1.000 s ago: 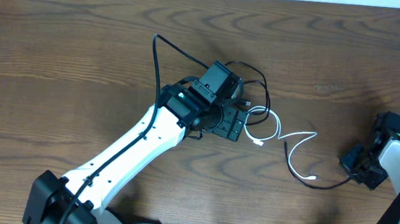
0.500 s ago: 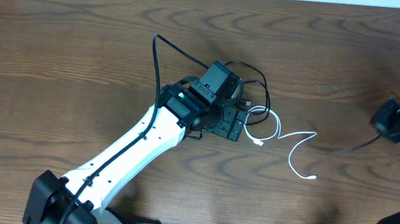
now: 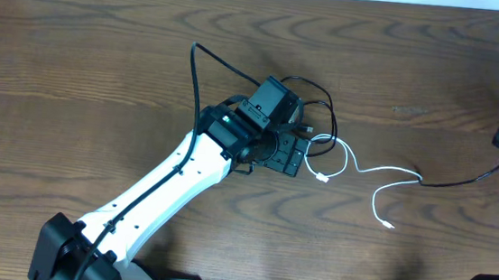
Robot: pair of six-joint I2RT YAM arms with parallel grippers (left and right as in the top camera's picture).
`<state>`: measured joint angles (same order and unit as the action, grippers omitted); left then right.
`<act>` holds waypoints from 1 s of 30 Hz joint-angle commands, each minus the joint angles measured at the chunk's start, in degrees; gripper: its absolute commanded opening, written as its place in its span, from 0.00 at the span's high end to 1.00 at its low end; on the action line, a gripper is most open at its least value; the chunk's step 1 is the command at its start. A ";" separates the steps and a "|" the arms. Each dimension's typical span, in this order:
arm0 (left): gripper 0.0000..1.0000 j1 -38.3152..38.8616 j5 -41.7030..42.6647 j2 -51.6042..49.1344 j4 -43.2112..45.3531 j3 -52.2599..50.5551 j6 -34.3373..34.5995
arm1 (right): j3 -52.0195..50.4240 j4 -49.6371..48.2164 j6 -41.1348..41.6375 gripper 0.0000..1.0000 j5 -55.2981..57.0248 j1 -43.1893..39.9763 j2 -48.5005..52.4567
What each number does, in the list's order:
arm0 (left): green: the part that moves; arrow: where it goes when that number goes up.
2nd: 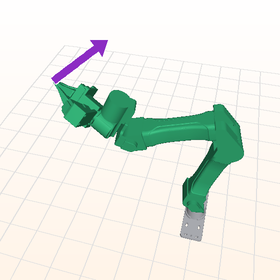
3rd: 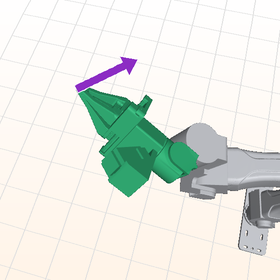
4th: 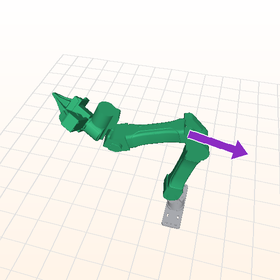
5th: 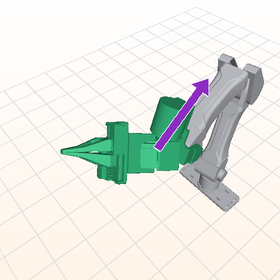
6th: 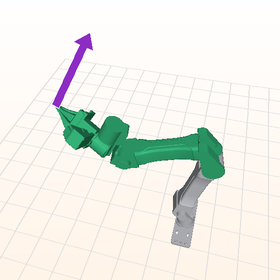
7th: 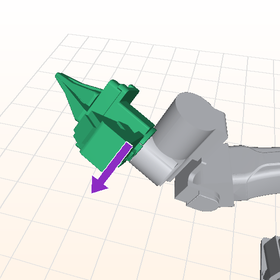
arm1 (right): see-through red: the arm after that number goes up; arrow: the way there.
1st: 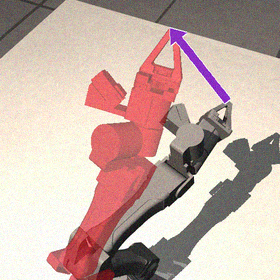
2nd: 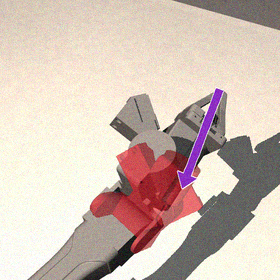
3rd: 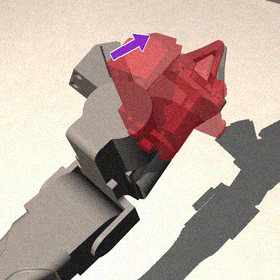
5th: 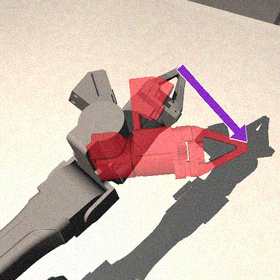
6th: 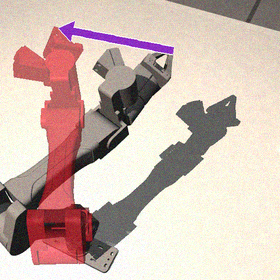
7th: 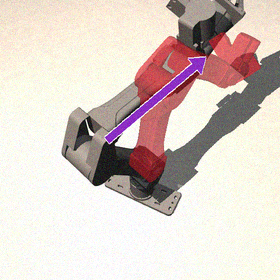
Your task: Untangle cables
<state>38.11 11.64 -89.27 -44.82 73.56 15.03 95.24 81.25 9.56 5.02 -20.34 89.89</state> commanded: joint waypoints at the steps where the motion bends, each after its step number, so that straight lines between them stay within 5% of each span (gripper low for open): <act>1: 0.09 0.07 -0.59 -0.44 -0.13 -0.22 0.26 | 0.59 3.69 -13.27 0.99 -19.39 0.09 -0.28; 7: 0.09 0.07 -0.59 -0.44 -0.13 -0.22 0.26 | 0.59 13.94 -15.06 0.99 -18.69 0.09 -0.28; 13: 0.09 0.07 -0.59 -0.44 -0.15 -0.22 0.26 | 0.59 16.09 -3.91 0.99 -6.23 0.09 -0.31; 19: 0.09 0.07 -0.61 -0.44 -0.13 -0.22 0.26 | 0.59 16.00 -2.78 0.99 -2.36 0.07 -0.31; 25: 0.09 0.07 -0.79 -0.44 -0.15 -0.22 0.24 | 0.61 8.68 6.64 0.99 19.61 -0.09 -0.28; 30: 0.09 0.07 -0.79 -0.44 -0.11 -0.22 0.24 | 2.40 0.31 6.71 0.99 28.04 -0.13 -0.28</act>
<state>38.11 11.64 -89.27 -44.80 73.58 15.03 95.44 83.59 13.50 22.20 -20.34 89.89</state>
